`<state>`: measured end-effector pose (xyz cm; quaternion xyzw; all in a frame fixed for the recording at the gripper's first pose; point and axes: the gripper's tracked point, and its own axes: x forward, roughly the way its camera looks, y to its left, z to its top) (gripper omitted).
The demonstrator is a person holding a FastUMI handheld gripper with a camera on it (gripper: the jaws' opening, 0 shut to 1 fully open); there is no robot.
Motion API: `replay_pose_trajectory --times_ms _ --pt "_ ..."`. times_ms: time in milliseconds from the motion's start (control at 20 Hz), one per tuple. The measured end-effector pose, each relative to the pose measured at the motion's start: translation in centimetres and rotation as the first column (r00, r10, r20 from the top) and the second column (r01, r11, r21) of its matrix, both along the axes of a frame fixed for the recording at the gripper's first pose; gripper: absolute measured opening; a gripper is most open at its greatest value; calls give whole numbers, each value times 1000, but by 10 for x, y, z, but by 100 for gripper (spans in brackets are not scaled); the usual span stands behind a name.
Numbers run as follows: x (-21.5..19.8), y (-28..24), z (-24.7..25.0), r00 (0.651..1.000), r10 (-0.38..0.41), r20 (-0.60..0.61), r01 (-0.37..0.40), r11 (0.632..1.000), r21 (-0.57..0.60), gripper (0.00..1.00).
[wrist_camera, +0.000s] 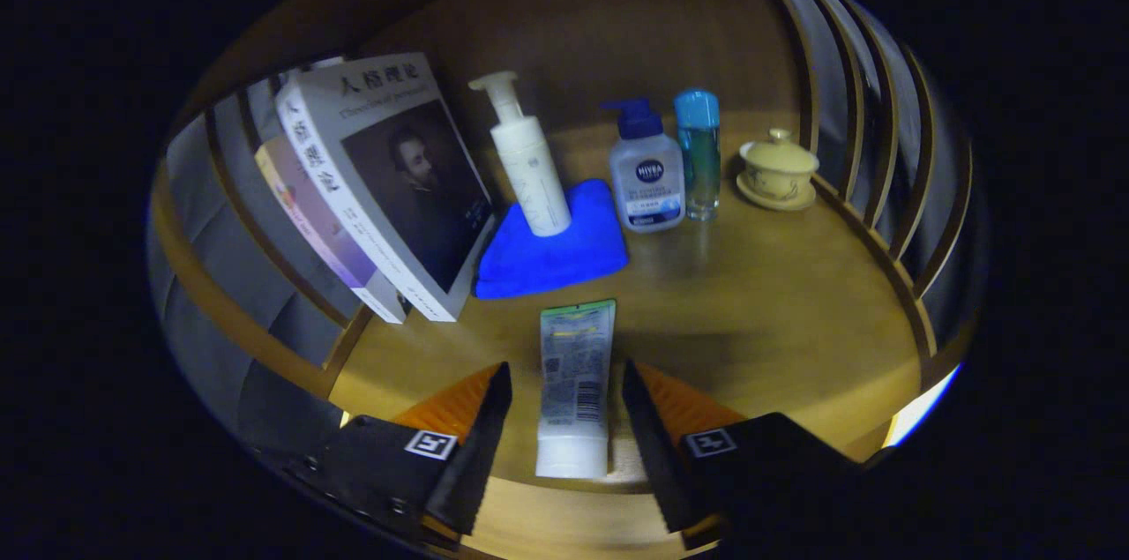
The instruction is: Pull open the drawer, take out the items inside it, and place them on the countertop above the cabinet.
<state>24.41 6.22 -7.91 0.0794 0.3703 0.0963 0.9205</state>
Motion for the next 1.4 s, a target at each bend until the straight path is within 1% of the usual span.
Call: replay_pose_trajectory --times_ms 150,200,350,450,600,750,1000,1150,1250,1400 --pt "-24 -4 17 996 5 90 1 998 -67 91" --pt "-32 -4 22 992 1 123 7 998 -67 100" --pt "-66 -9 29 976 -38 215 51 997 -53 98" --pt "-97 -7 26 966 -53 252 57 998 -11 98" --pt "-142 -13 20 948 -42 315 52 998 -25 98" --pt "-186 -8 16 928 -26 372 39 999 -26 98" --pt "-242 -2 28 874 9 485 24 998 -63 98" --pt "-274 0 19 863 23 505 20 997 -81 98" --pt "-288 0 11 854 34 520 22 995 -100 98" --pt "-313 -4 -2 829 28 559 52 991 -127 98"
